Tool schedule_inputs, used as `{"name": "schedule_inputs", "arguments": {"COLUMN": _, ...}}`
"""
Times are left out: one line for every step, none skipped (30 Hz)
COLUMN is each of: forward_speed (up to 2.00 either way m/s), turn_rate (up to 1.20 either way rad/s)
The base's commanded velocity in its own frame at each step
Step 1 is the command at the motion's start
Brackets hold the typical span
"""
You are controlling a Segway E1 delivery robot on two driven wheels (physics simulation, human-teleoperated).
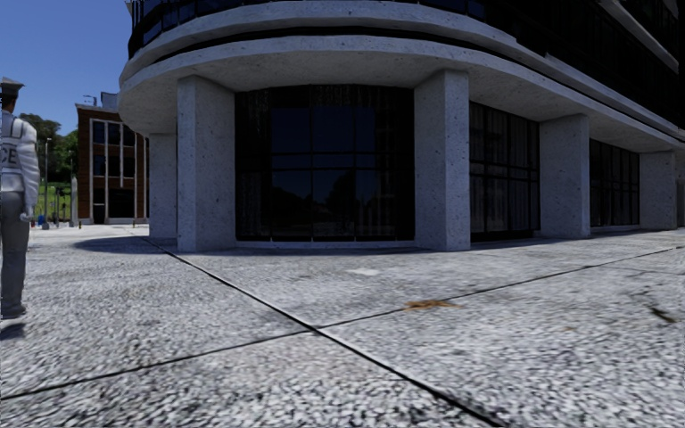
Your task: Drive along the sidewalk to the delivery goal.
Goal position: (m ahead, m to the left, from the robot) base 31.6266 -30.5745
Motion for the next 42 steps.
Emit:
{"name": "schedule_inputs", "arguments": {"forward_speed": 1.5, "turn_rate": -0.51}}
{"name": "schedule_inputs", "arguments": {"forward_speed": 1.5, "turn_rate": -0.51}}
{"name": "schedule_inputs", "arguments": {"forward_speed": 1.5, "turn_rate": -0.51}}
{"name": "schedule_inputs", "arguments": {"forward_speed": 1.5, "turn_rate": -0.51}}
{"name": "schedule_inputs", "arguments": {"forward_speed": 1.5, "turn_rate": -0.51}}
{"name": "schedule_inputs", "arguments": {"forward_speed": 1.5, "turn_rate": -0.51}}
{"name": "schedule_inputs", "arguments": {"forward_speed": 1.5, "turn_rate": -0.51}}
{"name": "schedule_inputs", "arguments": {"forward_speed": 1.5, "turn_rate": -0.51}}
{"name": "schedule_inputs", "arguments": {"forward_speed": 1.5, "turn_rate": -0.51}}
{"name": "schedule_inputs", "arguments": {"forward_speed": 1.5, "turn_rate": -0.51}}
{"name": "schedule_inputs", "arguments": {"forward_speed": 1.5, "turn_rate": -0.51}}
{"name": "schedule_inputs", "arguments": {"forward_speed": 1.5, "turn_rate": -0.51}}
{"name": "schedule_inputs", "arguments": {"forward_speed": 1.5, "turn_rate": -0.51}}
{"name": "schedule_inputs", "arguments": {"forward_speed": 1.5, "turn_rate": -0.51}}
{"name": "schedule_inputs", "arguments": {"forward_speed": 1.5, "turn_rate": -0.51}}
{"name": "schedule_inputs", "arguments": {"forward_speed": 2.0, "turn_rate": -0.51}}
{"name": "schedule_inputs", "arguments": {"forward_speed": 2.0, "turn_rate": -0.5}}
{"name": "schedule_inputs", "arguments": {"forward_speed": 2.0, "turn_rate": -0.5}}
{"name": "schedule_inputs", "arguments": {"forward_speed": 2.0, "turn_rate": -0.5}}
{"name": "schedule_inputs", "arguments": {"forward_speed": 2.0, "turn_rate": -0.49}}
{"name": "schedule_inputs", "arguments": {"forward_speed": 2.0, "turn_rate": -0.49}}
{"name": "schedule_inputs", "arguments": {"forward_speed": 2.0, "turn_rate": -0.49}}
{"name": "schedule_inputs", "arguments": {"forward_speed": 2.0, "turn_rate": -0.48}}
{"name": "schedule_inputs", "arguments": {"forward_speed": 2.0, "turn_rate": -0.48}}
{"name": "schedule_inputs", "arguments": {"forward_speed": 2.0, "turn_rate": -0.48}}
{"name": "schedule_inputs", "arguments": {"forward_speed": 2.0, "turn_rate": -0.47}}
{"name": "schedule_inputs", "arguments": {"forward_speed": 2.0, "turn_rate": -0.46}}
{"name": "schedule_inputs", "arguments": {"forward_speed": 2.0, "turn_rate": -0.44}}
{"name": "schedule_inputs", "arguments": {"forward_speed": 2.0, "turn_rate": -0.44}}
{"name": "schedule_inputs", "arguments": {"forward_speed": 2.0, "turn_rate": -0.43}}
{"name": "schedule_inputs", "arguments": {"forward_speed": 2.0, "turn_rate": -0.42}}
{"name": "schedule_inputs", "arguments": {"forward_speed": 2.0, "turn_rate": -0.4}}
{"name": "schedule_inputs", "arguments": {"forward_speed": 2.0, "turn_rate": -0.4}}
{"name": "schedule_inputs", "arguments": {"forward_speed": 2.0, "turn_rate": -0.39}}
{"name": "schedule_inputs", "arguments": {"forward_speed": 2.0, "turn_rate": -0.38}}
{"name": "schedule_inputs", "arguments": {"forward_speed": 2.0, "turn_rate": -0.38}}
{"name": "schedule_inputs", "arguments": {"forward_speed": 2.0, "turn_rate": -0.38}}
{"name": "schedule_inputs", "arguments": {"forward_speed": 2.0, "turn_rate": -0.38}}
{"name": "schedule_inputs", "arguments": {"forward_speed": 2.0, "turn_rate": -0.38}}
{"name": "schedule_inputs", "arguments": {"forward_speed": 2.0, "turn_rate": -0.38}}
{"name": "schedule_inputs", "arguments": {"forward_speed": 2.0, "turn_rate": -0.38}}
{"name": "schedule_inputs", "arguments": {"forward_speed": 2.0, "turn_rate": -0.38}}
